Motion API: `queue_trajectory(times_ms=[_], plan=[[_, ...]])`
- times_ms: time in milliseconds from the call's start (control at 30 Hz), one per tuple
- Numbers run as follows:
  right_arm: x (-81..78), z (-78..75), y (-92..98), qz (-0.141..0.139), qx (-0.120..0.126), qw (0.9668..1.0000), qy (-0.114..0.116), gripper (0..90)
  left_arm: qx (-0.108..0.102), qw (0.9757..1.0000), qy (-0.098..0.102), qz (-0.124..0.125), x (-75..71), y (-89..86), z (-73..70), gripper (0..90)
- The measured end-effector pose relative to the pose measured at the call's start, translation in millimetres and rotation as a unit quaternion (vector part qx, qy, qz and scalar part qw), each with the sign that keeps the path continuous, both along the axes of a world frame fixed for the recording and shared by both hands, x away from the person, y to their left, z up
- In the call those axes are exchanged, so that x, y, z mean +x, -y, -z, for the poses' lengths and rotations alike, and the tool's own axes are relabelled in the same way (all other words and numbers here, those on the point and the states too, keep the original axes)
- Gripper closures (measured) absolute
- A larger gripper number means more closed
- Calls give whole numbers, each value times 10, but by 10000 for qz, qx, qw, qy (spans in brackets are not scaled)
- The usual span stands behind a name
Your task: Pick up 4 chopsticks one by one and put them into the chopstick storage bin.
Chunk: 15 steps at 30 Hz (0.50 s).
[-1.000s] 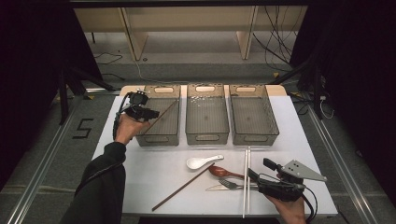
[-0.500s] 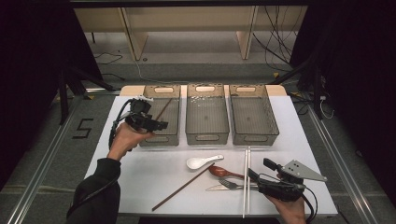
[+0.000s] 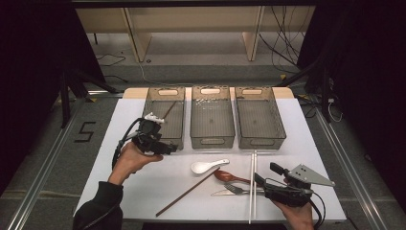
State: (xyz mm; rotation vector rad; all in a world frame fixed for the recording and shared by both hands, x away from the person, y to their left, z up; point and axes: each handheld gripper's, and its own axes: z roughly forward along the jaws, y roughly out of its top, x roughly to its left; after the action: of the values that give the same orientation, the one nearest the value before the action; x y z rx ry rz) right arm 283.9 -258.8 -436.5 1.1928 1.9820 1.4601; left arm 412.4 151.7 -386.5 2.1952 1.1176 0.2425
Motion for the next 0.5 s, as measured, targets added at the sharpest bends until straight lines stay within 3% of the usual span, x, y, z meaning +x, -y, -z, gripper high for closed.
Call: queue_trajectory(times_ms=[167, 267, 500], plan=[[-8, 0, -8, -16, -16, 10000, 1, 280, 278, 9995, -56, 108, -101, 53, 79, 187], [-7, 0, -14, -31, -39, 10000, 11, 280, 325, 9992, -133, 195, -172, 86, 106, 187], [-8, -2, -15, -36, -47, 10000, 17, 280, 701, 9960, -344, 442, -289, 215, 249, 187]])
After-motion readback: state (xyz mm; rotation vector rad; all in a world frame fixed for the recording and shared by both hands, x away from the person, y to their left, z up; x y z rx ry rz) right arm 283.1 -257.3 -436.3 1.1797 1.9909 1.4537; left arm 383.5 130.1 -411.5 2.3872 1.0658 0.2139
